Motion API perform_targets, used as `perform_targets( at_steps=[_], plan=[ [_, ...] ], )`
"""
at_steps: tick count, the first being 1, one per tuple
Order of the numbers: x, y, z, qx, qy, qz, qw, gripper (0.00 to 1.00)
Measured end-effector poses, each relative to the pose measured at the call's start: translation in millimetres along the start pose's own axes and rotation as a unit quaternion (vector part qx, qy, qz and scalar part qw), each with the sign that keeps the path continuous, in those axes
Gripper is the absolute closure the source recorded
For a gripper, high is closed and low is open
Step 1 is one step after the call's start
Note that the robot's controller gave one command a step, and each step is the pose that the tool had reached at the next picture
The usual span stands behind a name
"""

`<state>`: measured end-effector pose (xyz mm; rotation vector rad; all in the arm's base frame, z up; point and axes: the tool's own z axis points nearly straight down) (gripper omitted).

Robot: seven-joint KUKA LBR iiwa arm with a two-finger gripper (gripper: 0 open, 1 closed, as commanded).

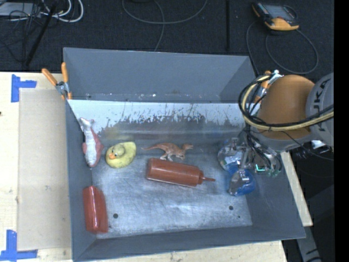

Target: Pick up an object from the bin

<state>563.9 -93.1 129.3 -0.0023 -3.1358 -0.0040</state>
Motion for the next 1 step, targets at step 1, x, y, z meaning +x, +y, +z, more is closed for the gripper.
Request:
perform_targets(
  at_steps=[1],
  plan=[
    [-1.2,-0.1,-3.2,0.001,-0.0022,-0.002,1.0,1.0]
  ],
)
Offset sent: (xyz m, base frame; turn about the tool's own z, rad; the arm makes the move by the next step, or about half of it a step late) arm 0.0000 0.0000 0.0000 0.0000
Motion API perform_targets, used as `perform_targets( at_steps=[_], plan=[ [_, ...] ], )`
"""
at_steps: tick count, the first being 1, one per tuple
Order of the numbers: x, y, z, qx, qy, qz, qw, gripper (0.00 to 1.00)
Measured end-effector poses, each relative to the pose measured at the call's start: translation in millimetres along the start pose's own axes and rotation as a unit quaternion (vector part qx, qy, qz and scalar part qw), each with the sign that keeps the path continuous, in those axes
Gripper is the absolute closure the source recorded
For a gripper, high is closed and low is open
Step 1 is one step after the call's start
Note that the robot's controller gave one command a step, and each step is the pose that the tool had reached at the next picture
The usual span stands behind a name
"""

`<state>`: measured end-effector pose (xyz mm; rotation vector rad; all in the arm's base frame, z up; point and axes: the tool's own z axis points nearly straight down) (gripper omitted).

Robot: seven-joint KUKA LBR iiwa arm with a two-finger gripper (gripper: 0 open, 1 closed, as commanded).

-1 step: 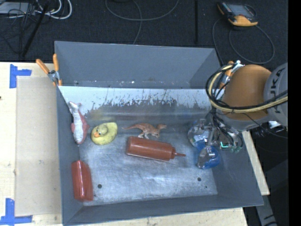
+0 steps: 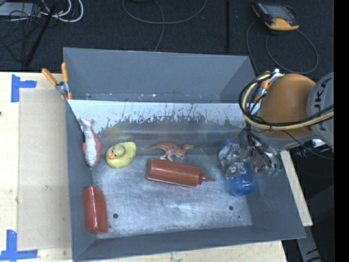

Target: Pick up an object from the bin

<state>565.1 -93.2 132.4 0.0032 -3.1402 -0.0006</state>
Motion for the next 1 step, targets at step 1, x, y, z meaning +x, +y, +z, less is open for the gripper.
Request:
perform_targets(
  at_steps=[1],
  plan=[
    [0.0,0.1,0.0,0.0,0.0,0.0,1.0,0.0]
  ],
)
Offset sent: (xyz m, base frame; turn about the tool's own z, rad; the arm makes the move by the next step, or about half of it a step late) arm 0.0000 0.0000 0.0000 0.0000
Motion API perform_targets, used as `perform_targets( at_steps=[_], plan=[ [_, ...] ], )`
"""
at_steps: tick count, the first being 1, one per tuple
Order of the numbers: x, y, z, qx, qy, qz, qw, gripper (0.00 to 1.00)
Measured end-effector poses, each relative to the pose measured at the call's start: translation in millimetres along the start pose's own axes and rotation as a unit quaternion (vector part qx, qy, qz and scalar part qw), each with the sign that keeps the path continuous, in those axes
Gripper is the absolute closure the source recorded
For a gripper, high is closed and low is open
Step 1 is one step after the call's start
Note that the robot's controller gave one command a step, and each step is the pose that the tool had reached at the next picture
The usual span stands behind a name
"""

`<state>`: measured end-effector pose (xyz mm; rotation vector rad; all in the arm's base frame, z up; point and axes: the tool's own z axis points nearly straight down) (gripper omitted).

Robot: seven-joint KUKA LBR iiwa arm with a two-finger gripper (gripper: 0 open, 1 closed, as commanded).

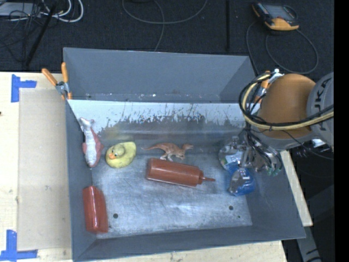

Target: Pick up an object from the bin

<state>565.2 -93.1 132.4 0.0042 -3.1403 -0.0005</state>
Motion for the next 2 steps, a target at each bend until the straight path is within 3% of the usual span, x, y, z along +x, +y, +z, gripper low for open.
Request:
perform_targets(
  at_steps=[1,2],
  plan=[
    [0.0,0.1,0.0,0.0,0.0,-0.001,1.0,1.0],
    [0.0,0.2,0.0,0.0,0.0,-0.001,1.0,0.0]
  ],
)
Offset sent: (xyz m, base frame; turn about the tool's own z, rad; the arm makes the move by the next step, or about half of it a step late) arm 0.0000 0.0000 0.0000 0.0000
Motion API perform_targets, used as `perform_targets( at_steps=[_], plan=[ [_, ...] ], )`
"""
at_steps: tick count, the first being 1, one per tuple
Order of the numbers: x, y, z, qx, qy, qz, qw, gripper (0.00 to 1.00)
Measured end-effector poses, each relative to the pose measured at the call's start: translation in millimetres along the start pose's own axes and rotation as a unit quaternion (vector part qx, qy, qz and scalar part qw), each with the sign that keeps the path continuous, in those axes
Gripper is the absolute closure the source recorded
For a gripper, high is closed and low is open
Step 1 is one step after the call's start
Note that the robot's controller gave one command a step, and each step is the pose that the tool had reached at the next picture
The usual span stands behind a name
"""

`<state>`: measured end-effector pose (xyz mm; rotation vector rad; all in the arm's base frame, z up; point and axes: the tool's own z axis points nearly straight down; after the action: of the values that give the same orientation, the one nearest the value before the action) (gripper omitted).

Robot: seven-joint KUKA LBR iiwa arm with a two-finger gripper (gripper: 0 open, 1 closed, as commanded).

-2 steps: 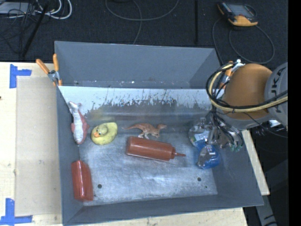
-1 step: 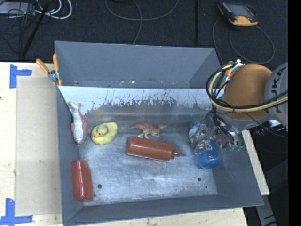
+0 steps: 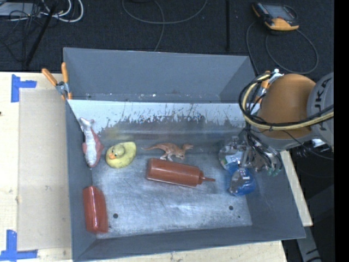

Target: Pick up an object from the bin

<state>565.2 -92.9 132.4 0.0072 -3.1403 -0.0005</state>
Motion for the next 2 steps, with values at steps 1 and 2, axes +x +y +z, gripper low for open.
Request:
perform_targets(
  at_steps=[1,2],
  plan=[
    [0.0,0.1,0.0,0.0,0.0,-0.001,1.0,1.0],
    [0.0,0.1,0.0,0.0,0.0,-0.001,1.0,0.0]
  ],
)
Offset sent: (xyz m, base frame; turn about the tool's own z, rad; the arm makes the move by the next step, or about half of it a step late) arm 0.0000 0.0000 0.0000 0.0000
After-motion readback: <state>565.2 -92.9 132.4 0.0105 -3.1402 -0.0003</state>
